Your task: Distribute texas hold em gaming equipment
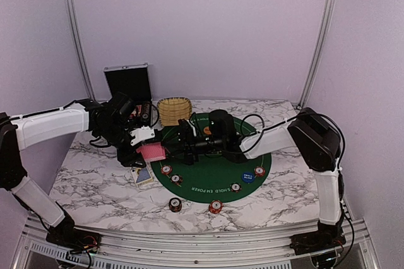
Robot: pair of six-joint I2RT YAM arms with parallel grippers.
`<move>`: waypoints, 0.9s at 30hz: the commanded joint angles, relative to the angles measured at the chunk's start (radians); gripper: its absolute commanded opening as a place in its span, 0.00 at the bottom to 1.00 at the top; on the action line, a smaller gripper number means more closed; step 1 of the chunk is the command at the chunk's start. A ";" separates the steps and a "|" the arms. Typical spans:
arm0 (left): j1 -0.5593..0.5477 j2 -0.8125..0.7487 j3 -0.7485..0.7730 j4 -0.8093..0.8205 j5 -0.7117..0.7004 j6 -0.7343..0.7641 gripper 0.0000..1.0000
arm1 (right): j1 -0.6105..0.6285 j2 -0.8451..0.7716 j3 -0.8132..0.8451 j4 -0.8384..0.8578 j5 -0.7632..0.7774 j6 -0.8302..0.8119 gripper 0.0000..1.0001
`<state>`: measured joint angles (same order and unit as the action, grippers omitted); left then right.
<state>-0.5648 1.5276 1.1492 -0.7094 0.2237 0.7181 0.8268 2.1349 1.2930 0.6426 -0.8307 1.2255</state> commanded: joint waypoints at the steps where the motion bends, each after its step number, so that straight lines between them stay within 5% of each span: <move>1: -0.007 0.008 0.038 -0.018 0.039 -0.009 0.00 | 0.009 0.028 0.044 0.065 -0.022 0.033 0.81; 27: -0.038 0.032 0.067 -0.019 0.042 0.005 0.00 | 0.052 0.139 0.134 0.177 -0.054 0.145 0.60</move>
<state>-0.5949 1.5513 1.1824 -0.7139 0.2436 0.7181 0.8669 2.2406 1.3842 0.7330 -0.8745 1.3212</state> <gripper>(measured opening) 0.652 0.631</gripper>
